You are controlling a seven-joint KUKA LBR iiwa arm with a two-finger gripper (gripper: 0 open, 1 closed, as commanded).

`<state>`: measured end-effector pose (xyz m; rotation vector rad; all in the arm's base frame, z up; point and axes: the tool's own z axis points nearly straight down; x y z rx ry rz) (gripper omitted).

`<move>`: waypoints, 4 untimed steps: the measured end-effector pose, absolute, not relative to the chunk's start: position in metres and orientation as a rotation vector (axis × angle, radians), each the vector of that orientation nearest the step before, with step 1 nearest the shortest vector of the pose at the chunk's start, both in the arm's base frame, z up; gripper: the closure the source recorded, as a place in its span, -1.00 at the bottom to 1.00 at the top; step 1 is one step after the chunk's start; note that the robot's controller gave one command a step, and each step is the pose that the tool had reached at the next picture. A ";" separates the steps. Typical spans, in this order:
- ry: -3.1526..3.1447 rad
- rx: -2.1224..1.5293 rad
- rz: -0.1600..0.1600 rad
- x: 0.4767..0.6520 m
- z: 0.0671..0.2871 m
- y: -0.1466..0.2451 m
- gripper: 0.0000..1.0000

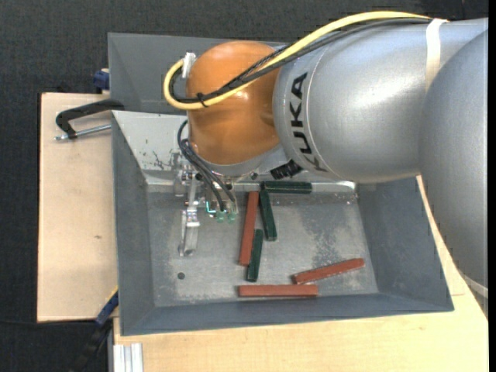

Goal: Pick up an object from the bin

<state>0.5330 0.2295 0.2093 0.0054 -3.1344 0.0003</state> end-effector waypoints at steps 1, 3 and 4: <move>-3.143 0.001 -0.003 0.535 0.214 0.228 -1.00; -3.133 -0.144 0.002 0.580 0.136 0.151 -1.00; -3.144 0.023 -0.001 0.577 0.153 0.142 -1.00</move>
Offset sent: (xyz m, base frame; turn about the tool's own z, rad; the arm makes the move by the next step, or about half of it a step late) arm 0.0465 -0.1231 -0.1393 -0.0516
